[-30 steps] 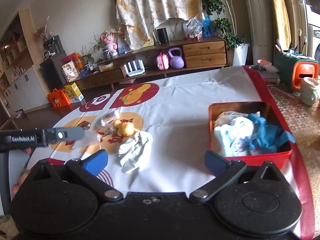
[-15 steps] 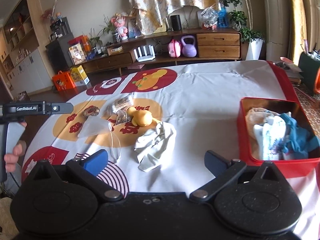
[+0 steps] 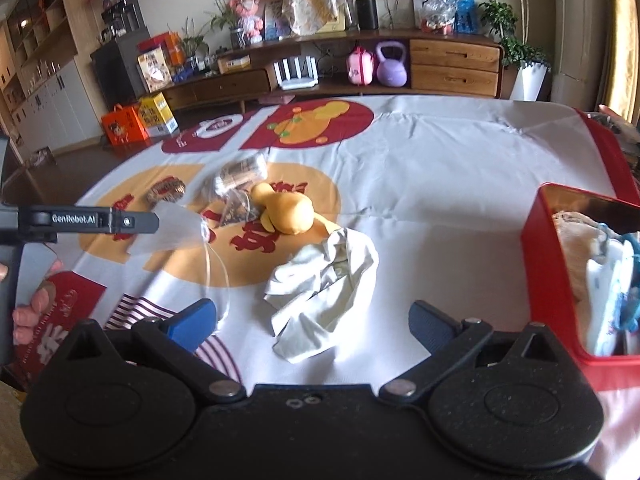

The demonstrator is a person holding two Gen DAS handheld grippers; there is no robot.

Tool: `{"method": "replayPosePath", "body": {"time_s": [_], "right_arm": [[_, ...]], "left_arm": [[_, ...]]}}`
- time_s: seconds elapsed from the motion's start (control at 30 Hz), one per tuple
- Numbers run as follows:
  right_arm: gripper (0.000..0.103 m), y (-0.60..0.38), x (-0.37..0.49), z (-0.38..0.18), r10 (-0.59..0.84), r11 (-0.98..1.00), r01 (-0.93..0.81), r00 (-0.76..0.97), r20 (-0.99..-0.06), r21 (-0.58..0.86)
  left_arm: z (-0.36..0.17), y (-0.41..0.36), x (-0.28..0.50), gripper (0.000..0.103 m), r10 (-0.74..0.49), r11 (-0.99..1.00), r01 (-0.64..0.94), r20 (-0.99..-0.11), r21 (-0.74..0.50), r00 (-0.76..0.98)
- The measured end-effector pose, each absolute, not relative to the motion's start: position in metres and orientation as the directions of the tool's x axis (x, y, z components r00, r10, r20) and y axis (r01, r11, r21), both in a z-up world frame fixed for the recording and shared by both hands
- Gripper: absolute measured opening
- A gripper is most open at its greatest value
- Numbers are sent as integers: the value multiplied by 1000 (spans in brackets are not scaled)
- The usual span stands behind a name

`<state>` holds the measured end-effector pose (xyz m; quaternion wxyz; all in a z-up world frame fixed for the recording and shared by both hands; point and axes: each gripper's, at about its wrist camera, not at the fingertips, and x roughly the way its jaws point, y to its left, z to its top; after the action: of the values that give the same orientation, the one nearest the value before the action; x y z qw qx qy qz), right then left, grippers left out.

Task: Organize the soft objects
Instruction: 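Withdraw both tools from the red tin toward the white cloth, then grasp the crumpled white cloth with the right tool while the left grasps the white mesh bag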

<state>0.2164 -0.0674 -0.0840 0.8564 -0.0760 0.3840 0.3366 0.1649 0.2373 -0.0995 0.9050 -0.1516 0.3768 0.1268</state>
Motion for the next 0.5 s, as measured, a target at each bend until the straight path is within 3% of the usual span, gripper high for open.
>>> {"method": "replayPosePath", "body": {"time_s": [0.17,0.5], "right_arm": [[103,-52,237,-98,505,755,-645,462,-729,115],[103,-30,268,-120,495,761,-639,460,-737,112]], "left_arm": [[-112,241,186,103,169,929,-353,-726,-107,667],[-140,258,202,102,161,905,-402,-760,-142,630]]}}
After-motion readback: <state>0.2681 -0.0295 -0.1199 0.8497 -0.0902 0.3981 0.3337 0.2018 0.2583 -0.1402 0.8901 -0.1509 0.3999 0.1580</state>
